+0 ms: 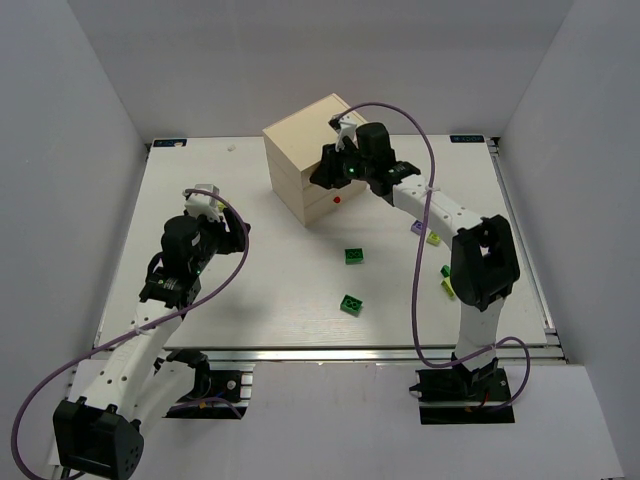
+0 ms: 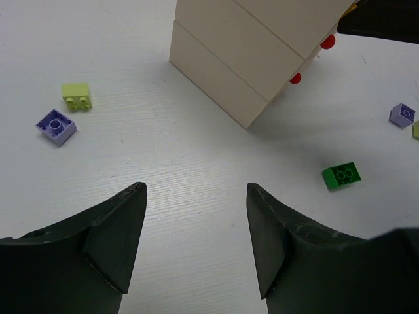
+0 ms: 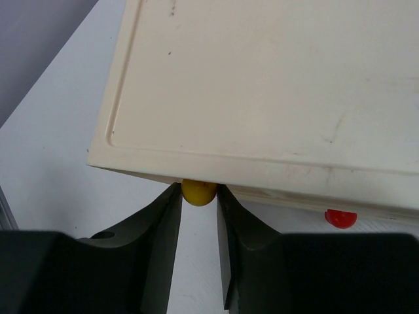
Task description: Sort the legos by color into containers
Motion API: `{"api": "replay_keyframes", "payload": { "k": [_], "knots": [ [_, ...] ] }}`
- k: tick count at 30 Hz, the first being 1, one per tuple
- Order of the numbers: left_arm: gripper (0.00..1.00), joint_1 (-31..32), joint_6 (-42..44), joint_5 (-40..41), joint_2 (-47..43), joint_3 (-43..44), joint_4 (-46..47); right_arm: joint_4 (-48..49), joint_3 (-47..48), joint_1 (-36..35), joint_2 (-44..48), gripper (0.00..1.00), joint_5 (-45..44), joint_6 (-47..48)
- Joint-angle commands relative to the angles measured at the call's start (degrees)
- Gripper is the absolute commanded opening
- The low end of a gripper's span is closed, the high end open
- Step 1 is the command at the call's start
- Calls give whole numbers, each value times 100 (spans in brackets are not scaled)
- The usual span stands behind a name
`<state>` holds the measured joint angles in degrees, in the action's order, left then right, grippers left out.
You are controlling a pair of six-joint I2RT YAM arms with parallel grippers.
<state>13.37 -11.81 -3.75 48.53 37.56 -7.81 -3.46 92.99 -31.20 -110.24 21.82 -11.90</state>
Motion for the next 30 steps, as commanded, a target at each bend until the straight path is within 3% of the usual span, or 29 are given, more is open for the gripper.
{"api": "replay_keyframes", "payload": {
  "k": [1,11,30],
  "knots": [
    [72,26,47,-56,-116,199,-45,461,299,18,-121,33,41,48],
    [72,26,56,-91,-125,190,-36,706,-420,44,238,19,41,65],
    [73,26,48,-205,-46,164,17,944,-2162,184,1716,19,41,399]
  ]
}}
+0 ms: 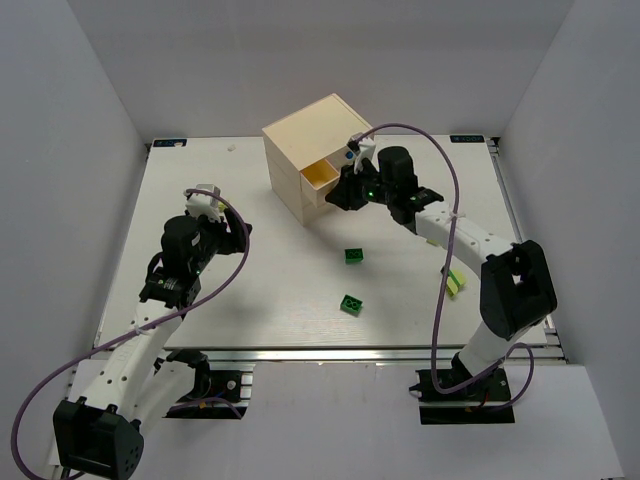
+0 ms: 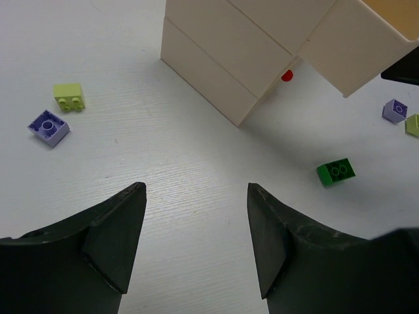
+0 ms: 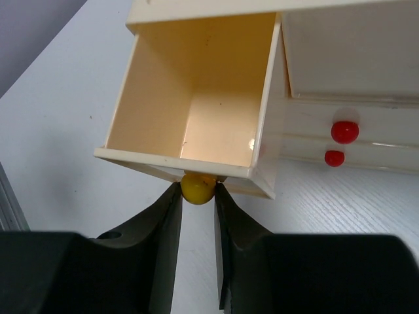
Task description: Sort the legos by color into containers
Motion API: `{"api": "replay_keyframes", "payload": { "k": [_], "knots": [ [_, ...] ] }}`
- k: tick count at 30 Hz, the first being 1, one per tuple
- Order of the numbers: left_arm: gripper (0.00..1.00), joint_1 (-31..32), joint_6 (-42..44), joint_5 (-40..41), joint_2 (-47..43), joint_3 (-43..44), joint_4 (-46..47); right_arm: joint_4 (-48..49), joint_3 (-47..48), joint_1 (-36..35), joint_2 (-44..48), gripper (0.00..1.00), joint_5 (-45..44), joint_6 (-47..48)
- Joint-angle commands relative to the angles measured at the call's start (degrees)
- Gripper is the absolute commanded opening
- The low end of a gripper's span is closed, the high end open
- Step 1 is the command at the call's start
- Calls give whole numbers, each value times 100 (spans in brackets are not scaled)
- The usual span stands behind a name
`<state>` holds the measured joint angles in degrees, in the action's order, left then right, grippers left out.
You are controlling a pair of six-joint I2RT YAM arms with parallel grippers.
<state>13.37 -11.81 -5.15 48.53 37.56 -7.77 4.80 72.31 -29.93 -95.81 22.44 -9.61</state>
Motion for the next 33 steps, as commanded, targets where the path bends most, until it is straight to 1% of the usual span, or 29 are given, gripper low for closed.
{"api": "replay_keyframes", "payload": {
  "k": [1,3,4,5,7,8,10,11,13,14,16,17,19,21,23,24,25,26,27,28,29,31,33],
  "knots": [
    [73,26,48,-65,-37,173,4,109,-138,58,299,20,-11,170],
    [73,26,48,-74,-46,173,12,83,-139,66,326,31,41,170],
    [73,26,56,-83,-28,164,12,57,-121,67,309,41,59,187],
    [74,26,56,-92,-28,164,4,39,-78,67,282,56,94,178],
    [75,26,48,-109,-2,155,12,-22,-33,49,265,69,164,196],
    [77,26,48,-109,50,164,12,-101,19,58,256,75,217,196],
    [79,26,21,-92,112,181,4,-172,28,75,317,79,287,257],
    [80,26,-22,-57,191,173,4,-216,11,67,352,83,322,301],
    [81,26,-110,83,314,181,-23,-417,-7,75,483,85,349,493],
    [81,-35,-250,197,480,216,-49,-636,-59,101,537,87,410,564],
    [81,-36,-391,626,735,304,-145,-778,-129,163,738,88,524,862],
    [81,-36,-557,925,1015,452,-302,-918,-191,172,817,89,690,934],
    [80,-36,-795,1173,1315,602,-461,-1120,-358,224,1071,89,876,1442],
    [78,-36,-1155,1542,1710,875,-742,-1384,-568,269,1283,89,1017,1645],
    [75,-88,-1523,1762,1896,1025,-901,-1603,-744,391,1582,81,1078,1873],
    [74,-89,-1604,1954,2045,1138,-928,-1613,-858,461,1687,73,1096,1918],
    [74,-89,-1674,2017,2150,1192,-945,-1605,-1112,497,1932,38,1105,1936],
    [73,-89,-1814,2096,2247,1262,-1007,-1448,-1271,680,2056,21,1088,1788],
    [73,-89,-1868,2236,2370,1445,-1068,-1316,-1438,751,2162,6,1096,1674],
    [73,-141,-1938,2290,2658,1569,-1121,-1176,-1761,848,2337,0,1140,1551],
    [73,-141,-2095,2351,2827,1709,-1330,-974,-1869,1145,2417,0,1210,1480],
    [74,-193,-2237,2492,3387,2191,-1577,-1173,-1809,1296,2479,0,1307,1558],
    [81,-194,-2360,2562,3732,2518,-1868,-1332,-1712,1647,2506,0,1438,1541]
  ]
}}
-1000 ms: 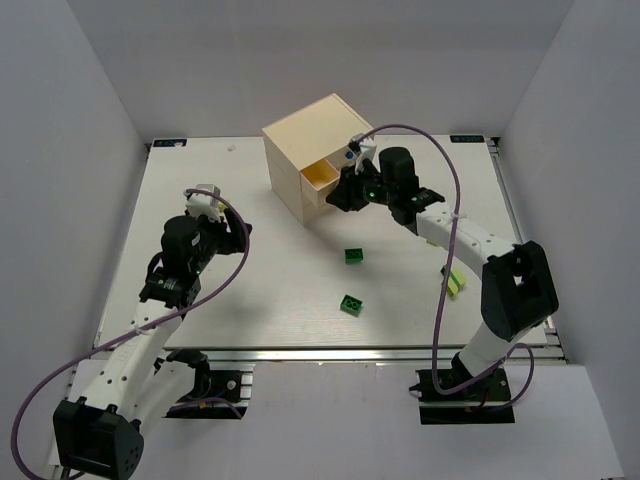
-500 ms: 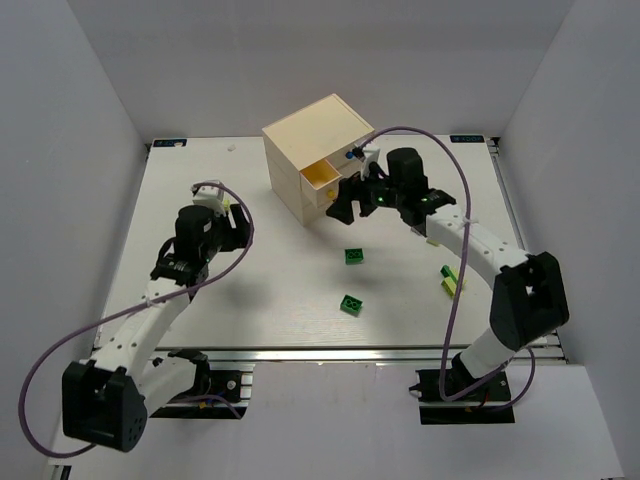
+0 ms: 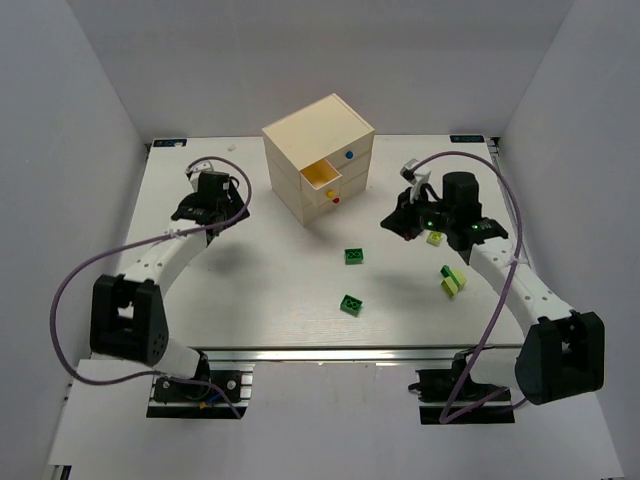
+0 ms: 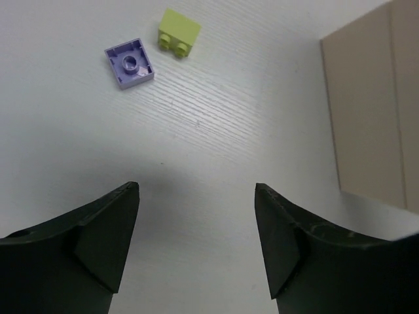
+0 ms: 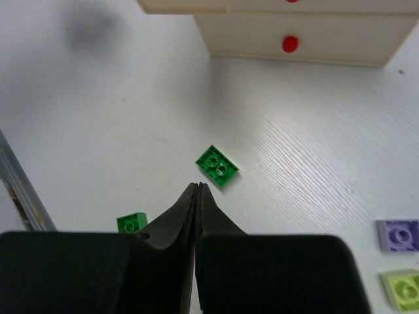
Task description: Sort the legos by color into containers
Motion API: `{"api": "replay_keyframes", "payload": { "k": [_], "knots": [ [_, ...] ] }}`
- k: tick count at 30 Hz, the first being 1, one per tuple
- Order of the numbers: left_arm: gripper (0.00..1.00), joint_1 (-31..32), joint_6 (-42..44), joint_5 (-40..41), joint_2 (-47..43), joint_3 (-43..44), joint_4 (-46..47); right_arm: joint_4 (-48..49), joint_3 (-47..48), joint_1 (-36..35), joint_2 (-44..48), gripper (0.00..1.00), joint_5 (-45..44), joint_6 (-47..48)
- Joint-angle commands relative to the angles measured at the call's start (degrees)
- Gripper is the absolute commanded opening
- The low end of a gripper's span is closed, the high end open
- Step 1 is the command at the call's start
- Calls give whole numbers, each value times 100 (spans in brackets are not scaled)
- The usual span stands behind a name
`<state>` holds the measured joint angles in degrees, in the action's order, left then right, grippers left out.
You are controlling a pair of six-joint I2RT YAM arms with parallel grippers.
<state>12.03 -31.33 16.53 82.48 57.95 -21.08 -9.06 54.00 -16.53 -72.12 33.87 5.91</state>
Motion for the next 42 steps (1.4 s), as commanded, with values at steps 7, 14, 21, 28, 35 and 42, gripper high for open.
{"api": "replay_keyframes", "payload": {
  "k": [7,14,21,28,35,42],
  "knots": [
    [90,-289,-400,948,1516,1534,-985,62,-73,861,602,21,823,6],
    [88,-596,-505,852,2360,1956,-1223,9,-109,1257,558,23,1174,24],
    [86,-764,-541,641,2852,2220,-1179,-17,-109,1504,532,24,1438,-20],
    [81,-930,-497,605,3318,2694,-1188,9,-126,1802,523,24,1693,-99],
    [71,-983,-514,597,3679,3011,-1311,36,-153,2005,506,24,1930,-196],
    [38,-983,-558,535,3328,2661,-1241,62,-170,2145,471,24,2097,-196]
  ]
}}
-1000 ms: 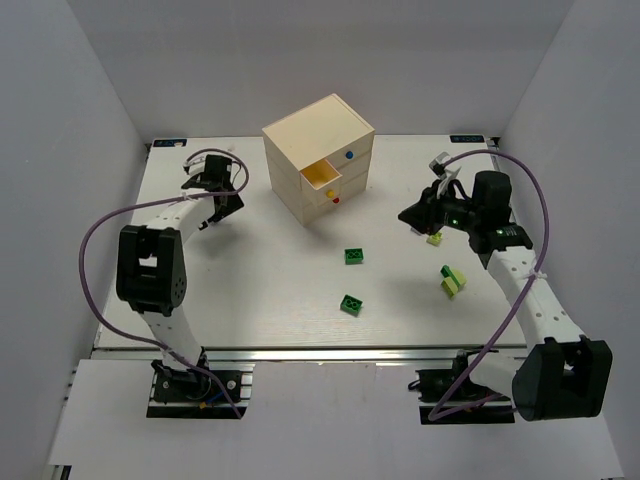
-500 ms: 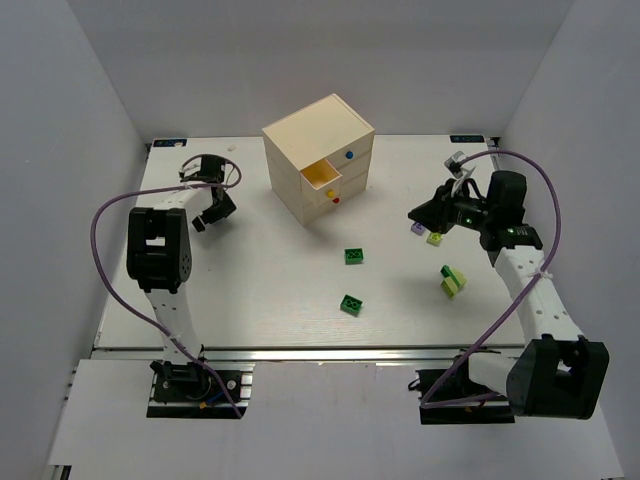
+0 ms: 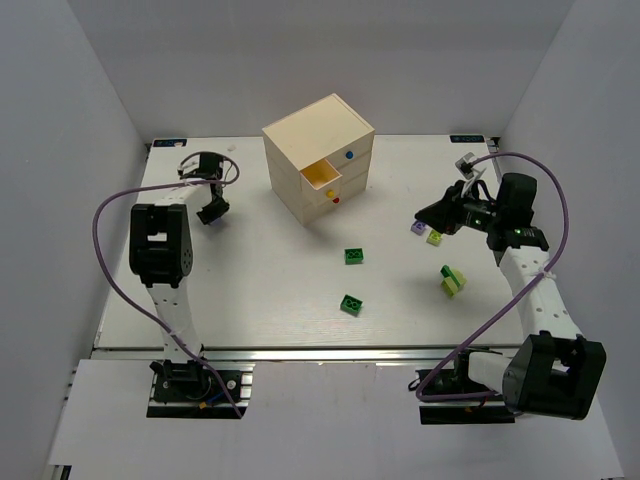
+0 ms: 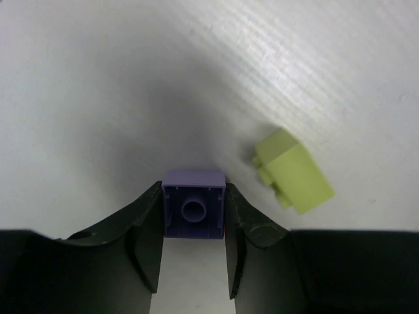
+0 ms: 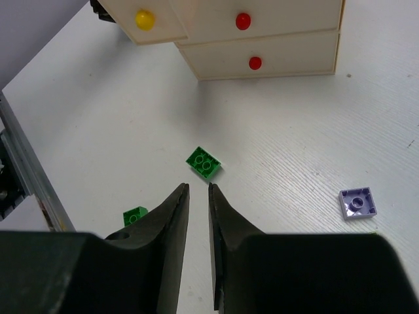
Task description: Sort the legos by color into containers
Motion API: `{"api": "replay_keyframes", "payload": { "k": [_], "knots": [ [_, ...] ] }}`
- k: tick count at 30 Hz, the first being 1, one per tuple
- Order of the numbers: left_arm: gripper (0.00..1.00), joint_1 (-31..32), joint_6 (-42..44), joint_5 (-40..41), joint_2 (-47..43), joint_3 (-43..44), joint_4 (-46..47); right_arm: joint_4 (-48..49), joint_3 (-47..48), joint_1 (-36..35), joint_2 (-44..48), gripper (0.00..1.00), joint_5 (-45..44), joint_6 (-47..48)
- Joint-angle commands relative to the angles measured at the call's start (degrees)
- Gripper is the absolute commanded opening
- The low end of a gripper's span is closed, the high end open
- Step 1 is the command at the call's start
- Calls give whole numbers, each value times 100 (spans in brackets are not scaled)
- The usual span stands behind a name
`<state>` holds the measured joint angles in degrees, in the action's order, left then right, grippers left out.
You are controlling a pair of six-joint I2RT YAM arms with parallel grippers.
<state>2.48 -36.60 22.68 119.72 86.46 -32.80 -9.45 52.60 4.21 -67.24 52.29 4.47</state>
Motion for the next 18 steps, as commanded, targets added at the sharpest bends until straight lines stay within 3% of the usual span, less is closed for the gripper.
{"api": "replay_keyframes", "payload": {
  "k": [1,3,8,11,12,13,14,16,18],
  "knots": [
    [29,-28,-58,-140,-658,-295,-34,110,-30,89,-17,24,290,-51],
    [22,-28,-93,-360,-1080,-828,71,102,-30,133,-8,24,343,-69],
    [0,103,213,-1140,-3189,-2096,800,110,-39,186,18,26,308,-34],
    [0,103,1039,-3281,-4399,-2764,1844,84,-39,203,18,37,124,106],
    [0,103,1136,-3783,-4666,-2914,2230,58,-22,203,10,47,36,168],
    [0,103,1224,-4719,-4842,-3080,2895,32,-22,195,9,50,-8,186],
    [0,156,1225,-5103,-5018,-3082,3119,23,-13,203,-8,50,-26,203],
    [0,208,1278,-6024,-4915,-2907,3549,22,-13,212,-8,50,-96,221],
    [0,331,1401,-6458,-4461,-2372,3544,40,-39,212,-8,50,-140,221]
  ]
}}
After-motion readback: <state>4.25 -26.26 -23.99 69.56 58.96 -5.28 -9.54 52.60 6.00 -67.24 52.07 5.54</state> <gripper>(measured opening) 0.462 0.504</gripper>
